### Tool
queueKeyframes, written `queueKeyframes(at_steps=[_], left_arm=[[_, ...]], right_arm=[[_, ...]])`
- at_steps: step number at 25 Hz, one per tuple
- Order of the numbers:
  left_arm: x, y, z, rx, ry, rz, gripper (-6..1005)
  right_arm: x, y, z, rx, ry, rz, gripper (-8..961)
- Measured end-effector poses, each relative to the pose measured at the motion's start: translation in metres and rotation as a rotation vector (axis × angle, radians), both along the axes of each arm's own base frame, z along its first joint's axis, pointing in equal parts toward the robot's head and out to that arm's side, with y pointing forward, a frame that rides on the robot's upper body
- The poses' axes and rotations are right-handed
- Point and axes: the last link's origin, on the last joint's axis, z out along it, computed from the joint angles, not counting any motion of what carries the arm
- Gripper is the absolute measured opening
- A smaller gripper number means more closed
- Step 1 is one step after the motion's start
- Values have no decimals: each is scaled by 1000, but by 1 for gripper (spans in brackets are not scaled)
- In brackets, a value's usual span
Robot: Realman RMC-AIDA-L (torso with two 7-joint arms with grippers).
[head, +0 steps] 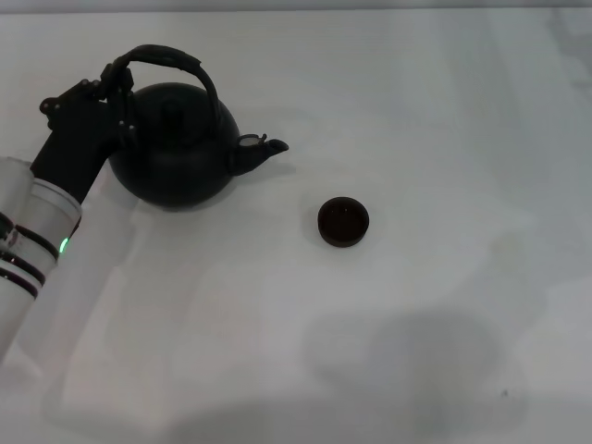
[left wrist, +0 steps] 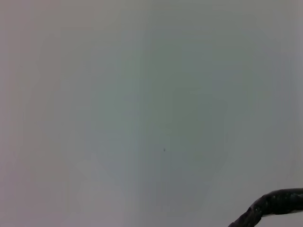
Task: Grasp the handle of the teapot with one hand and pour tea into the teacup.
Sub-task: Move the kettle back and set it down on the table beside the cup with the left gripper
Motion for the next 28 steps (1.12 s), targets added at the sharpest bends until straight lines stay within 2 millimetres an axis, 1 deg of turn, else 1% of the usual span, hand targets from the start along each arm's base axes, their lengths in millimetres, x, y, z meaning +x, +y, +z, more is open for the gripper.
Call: queueKeyframes(at_steps=[7, 13, 18, 28], left_arm=[[-1, 1, -2, -15, 8, 12, 101], [-3, 1, -3, -21, 14, 21, 175], [-5, -1, -3, -21, 11, 30, 374], [-5, -10, -1, -4, -2, 4, 560]], right_arm=[[-1, 0, -1, -1, 21, 1, 864], [-3, 0, -3, -11, 17, 11, 864], [-3, 0, -3, -13, 15, 12, 864], [0, -2, -3, -13, 15, 7, 865]])
